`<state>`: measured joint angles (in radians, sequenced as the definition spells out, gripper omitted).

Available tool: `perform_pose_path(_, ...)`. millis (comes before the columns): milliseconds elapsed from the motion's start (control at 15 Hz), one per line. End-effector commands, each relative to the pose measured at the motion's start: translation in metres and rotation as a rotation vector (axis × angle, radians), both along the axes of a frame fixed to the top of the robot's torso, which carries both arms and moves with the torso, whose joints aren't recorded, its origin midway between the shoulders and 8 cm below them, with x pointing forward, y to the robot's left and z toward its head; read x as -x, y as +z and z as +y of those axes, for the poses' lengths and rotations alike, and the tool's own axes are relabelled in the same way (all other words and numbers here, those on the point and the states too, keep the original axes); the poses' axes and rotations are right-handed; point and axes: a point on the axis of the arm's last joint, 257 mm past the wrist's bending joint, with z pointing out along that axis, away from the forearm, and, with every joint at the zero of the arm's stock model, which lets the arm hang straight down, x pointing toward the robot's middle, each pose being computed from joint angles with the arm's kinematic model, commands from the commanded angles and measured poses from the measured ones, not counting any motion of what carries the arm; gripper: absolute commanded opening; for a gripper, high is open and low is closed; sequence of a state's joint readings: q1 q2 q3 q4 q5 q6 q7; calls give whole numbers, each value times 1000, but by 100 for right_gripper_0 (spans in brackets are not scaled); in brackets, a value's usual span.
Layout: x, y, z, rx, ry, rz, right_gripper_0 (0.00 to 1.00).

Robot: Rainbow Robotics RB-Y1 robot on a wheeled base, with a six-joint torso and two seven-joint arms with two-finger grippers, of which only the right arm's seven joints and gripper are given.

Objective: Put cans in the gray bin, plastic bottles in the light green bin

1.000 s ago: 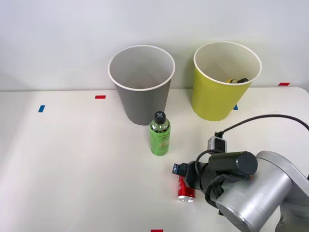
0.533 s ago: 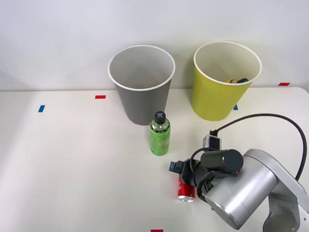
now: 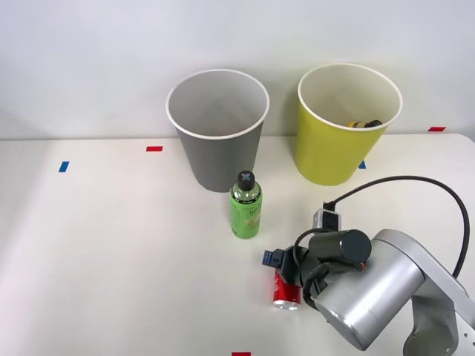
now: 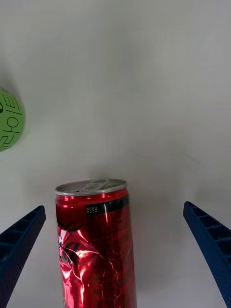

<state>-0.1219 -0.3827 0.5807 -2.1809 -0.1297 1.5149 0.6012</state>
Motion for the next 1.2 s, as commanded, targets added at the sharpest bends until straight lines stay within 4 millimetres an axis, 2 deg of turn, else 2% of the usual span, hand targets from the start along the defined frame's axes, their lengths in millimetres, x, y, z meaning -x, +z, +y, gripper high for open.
perform_pose_path(67,1,-4,3,-1,5,10,100)
perform_pose_path(267,3,-3,10,-16,21,16,100)
perform_pose_path(800,3,-4,8,5,47,10,100)
perform_pose_path(1200,8,-7,16,3,80,9,100)
